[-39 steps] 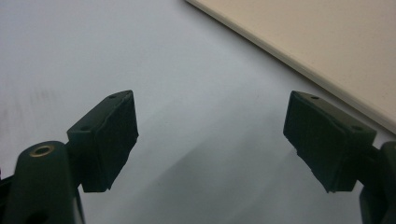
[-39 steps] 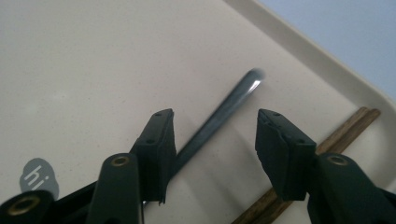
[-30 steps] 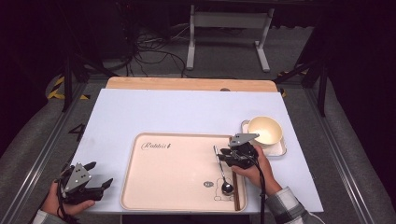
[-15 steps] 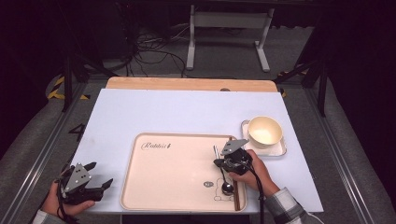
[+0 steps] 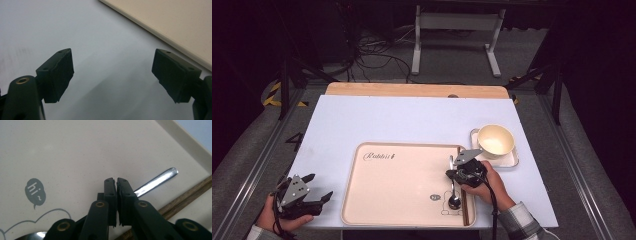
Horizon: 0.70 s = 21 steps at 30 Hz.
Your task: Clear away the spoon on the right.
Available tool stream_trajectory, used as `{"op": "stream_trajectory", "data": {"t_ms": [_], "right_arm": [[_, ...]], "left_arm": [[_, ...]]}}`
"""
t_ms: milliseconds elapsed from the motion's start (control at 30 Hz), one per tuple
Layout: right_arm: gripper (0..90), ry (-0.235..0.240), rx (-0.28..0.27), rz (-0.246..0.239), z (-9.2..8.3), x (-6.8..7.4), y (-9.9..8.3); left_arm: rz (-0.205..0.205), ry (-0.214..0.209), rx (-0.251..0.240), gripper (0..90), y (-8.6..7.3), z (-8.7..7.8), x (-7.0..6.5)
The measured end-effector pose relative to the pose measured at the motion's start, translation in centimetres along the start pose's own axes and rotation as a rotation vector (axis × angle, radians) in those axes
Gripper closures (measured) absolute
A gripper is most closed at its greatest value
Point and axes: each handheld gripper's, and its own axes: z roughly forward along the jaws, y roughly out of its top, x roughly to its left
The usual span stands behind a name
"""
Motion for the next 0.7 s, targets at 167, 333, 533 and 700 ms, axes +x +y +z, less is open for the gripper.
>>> {"op": "stream_trajectory", "data": {"t_ms": [167,333,533,700], "right_arm": [[82.1,-0.004,-0.059,0.012,-0.9,-0.1,0.3],[79.6,-0.020,-0.118,0.026,-2.0,-0.5,0.3],[74.1,-0.049,-0.173,0.027,-3.1,-0.9,0.5],[67.6,-0.075,-0.217,0.044,-4.3,-1.3,0.6]], "left_arm": [[-0.002,0.000,-0.002,18.6,0.0,0.0,0.0],[-0.007,0.011,-0.008,18.7,0.0,-0.1,0.1],[-0.015,0.007,-0.013,18.8,0.0,0.0,0.2],[-0.014,0.003,-0.016,18.9,-0.1,0.0,0.3]]}}
